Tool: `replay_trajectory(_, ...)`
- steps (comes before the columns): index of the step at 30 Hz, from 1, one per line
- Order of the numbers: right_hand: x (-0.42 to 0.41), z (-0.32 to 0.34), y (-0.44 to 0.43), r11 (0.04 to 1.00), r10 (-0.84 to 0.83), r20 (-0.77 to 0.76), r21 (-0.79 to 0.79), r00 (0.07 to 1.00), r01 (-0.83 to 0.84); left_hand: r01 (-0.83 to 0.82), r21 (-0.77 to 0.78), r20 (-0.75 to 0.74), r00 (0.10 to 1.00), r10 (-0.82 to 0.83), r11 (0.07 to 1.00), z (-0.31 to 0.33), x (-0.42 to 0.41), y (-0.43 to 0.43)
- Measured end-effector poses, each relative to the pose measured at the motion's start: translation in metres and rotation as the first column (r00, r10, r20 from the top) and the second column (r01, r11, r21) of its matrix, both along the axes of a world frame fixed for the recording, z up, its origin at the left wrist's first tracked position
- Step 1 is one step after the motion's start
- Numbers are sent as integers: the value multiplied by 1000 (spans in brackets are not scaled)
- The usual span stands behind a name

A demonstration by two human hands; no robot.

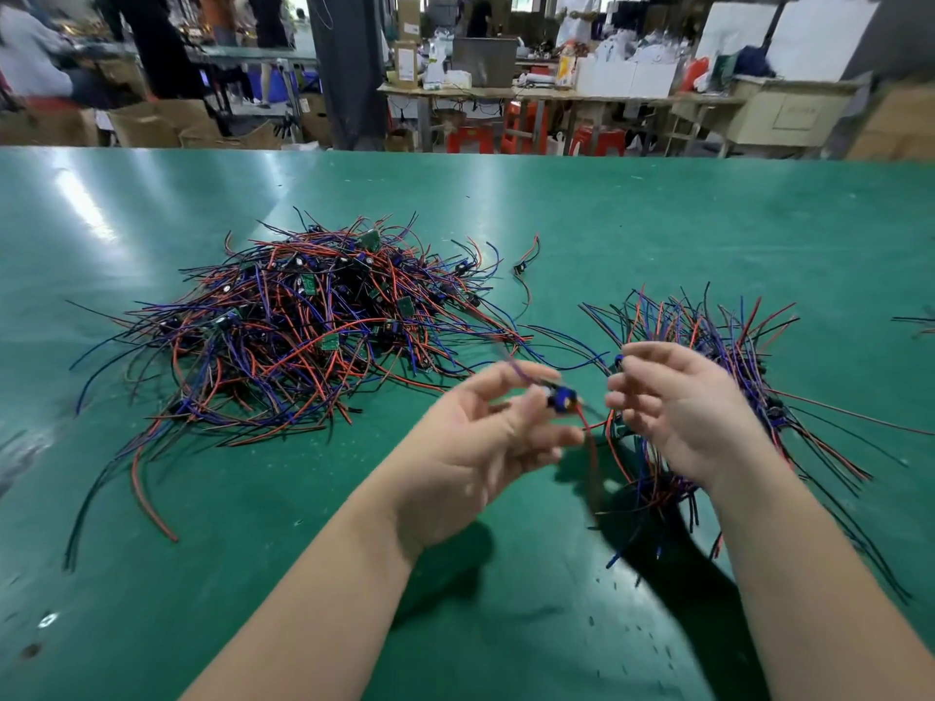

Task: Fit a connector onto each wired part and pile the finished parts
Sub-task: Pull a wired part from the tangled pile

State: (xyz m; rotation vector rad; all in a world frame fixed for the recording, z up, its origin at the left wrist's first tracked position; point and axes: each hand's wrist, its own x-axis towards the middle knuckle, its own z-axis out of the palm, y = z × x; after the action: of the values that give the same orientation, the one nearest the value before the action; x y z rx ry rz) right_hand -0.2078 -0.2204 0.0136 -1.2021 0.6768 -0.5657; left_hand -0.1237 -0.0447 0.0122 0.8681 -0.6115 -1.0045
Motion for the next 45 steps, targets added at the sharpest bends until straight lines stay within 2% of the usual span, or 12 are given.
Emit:
replay_trajectory(3, 5, -5, 20, 965, 248, 17, -95, 969, -245, -175, -38, -273, 949, 158, 984, 2, 6, -1)
replay_trajectory(6, 12, -7, 39, 934, 358, 160, -59, 920, -353, -264, 71, -339, 901, 272, 962, -2, 5, -5)
replay_trajectory(10, 20, -9, 47, 958, 253, 269, 67, 930, -280, -240, 147, -224, 937, 269, 960, -10, -3, -9)
replay_trajectory(15, 16, -2, 41, 936, 208, 355, 200, 912, -291, -107, 93, -6, 994, 108, 990, -13, -8, -9)
replay_trajectory(20, 7, 3, 26, 904, 223, 472, 228, 853, -362, -68, 20, 294, 954, 59, 997, -9, -4, -1)
replay_trajectory(23, 3, 2, 16, 924, 237, 429, 179, 872, -339, -146, 91, 210, 970, 124, 985, -4, 3, 0)
replay_trajectory(25, 2, 3, 15, 949, 272, 324, 66, 906, -309, -182, 142, 150, 976, 160, 973, -1, 5, 1)
replay_trajectory(29, 5, -4, 25, 941, 327, 133, -135, 936, -310, -276, 213, 311, 929, 203, 937, -4, -2, 0)
replay_trajectory(34, 7, -4, 25, 944, 328, 124, -77, 937, -320, -335, 239, 206, 935, 289, 912, -9, -1, -6)
replay_trajectory(39, 7, -6, 27, 936, 340, 57, -120, 939, -332, -225, 313, 165, 970, 180, 923, -10, -6, -7)
replay_trajectory(42, 7, -6, 20, 960, 241, 40, -157, 970, -232, -192, 356, 194, 973, 128, 914, -12, -5, -7)
replay_trajectory(45, 2, -1, 0, 992, 57, 84, -118, 995, -47, -124, 399, 219, 975, 37, 909, -12, -6, -5)
